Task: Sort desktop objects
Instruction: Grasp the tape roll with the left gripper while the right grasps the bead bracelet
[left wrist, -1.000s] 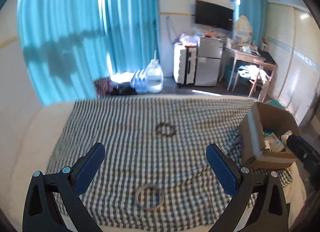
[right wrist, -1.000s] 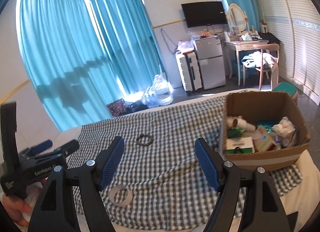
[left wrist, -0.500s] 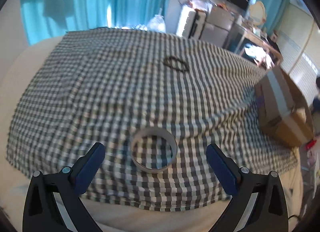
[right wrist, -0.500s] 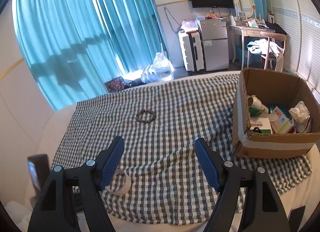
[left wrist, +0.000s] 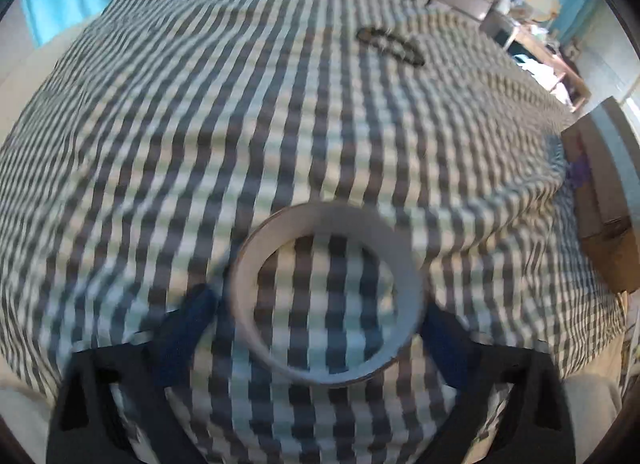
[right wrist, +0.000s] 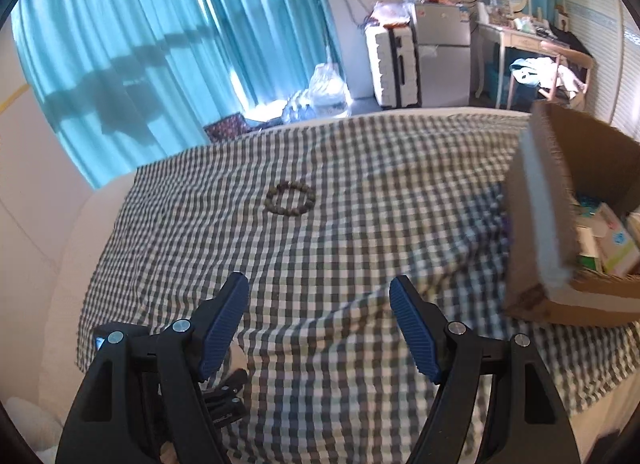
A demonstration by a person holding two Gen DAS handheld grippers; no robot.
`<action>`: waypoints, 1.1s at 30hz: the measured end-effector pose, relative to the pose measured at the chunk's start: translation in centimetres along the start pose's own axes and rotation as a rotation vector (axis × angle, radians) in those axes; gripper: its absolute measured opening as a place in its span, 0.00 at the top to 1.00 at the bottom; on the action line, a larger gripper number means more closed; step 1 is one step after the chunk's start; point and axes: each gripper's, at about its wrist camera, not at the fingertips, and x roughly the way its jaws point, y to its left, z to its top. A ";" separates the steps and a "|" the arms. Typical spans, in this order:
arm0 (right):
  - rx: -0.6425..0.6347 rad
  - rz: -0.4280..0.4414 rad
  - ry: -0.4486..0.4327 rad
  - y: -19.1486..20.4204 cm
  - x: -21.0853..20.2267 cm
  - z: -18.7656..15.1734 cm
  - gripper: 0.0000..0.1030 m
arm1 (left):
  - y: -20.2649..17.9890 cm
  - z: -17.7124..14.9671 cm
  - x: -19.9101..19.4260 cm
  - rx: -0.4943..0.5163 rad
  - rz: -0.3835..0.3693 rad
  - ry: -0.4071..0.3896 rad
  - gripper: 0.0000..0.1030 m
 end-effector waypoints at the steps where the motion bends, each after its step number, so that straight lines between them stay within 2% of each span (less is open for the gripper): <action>1: -0.006 0.001 0.003 0.3 0.6 0.1 0.29 | -0.2 0.7 -0.2 0.019 0.017 -0.009 0.19; 3: -0.028 0.010 0.011 0.8 2.7 0.6 0.29 | -0.2 2.0 -0.5 0.020 0.012 -0.025 0.19; 6: -0.039 0.033 0.019 1.2 5.8 1.6 0.29 | 0.7 4.8 -1.5 -0.018 -0.005 -0.099 0.19; 11: -0.063 0.072 0.033 2.0 11.2 3.2 0.29 | 2.1 10.0 -0.1 -0.050 0.059 -0.157 0.19; 16: -0.073 0.094 0.081 3.0 17.0 4.5 0.29 | 4.0 13.9 2.6 -0.100 0.096 -0.167 0.19; 20: -0.095 0.072 0.145 3.7 21.6 5.1 0.31 | 4.7 15.7 3.9 -0.125 0.104 -0.170 0.19; 21: -0.095 0.057 0.151 3.6 22.3 5.3 0.34 | 4.7 16.1 4.0 -0.117 0.106 -0.170 0.19; 26: -0.052 0.047 0.204 3.2 25.7 5.7 0.35 | 4.7 16.7 4.5 -0.072 0.115 -0.169 0.19; 29: -0.003 0.011 0.210 2.6 25.9 5.9 0.55 | 4.9 16.7 4.4 -0.074 0.108 -0.157 0.19; 30: 0.028 0.002 0.210 2.0 25.6 5.9 0.68 | 4.9 16.7 4.3 -0.077 0.107 -0.153 0.19; 33: 0.051 0.013 0.233 0.7 25.0 5.7 0.89 | 4.6 16.2 3.9 -0.073 0.112 -0.147 0.19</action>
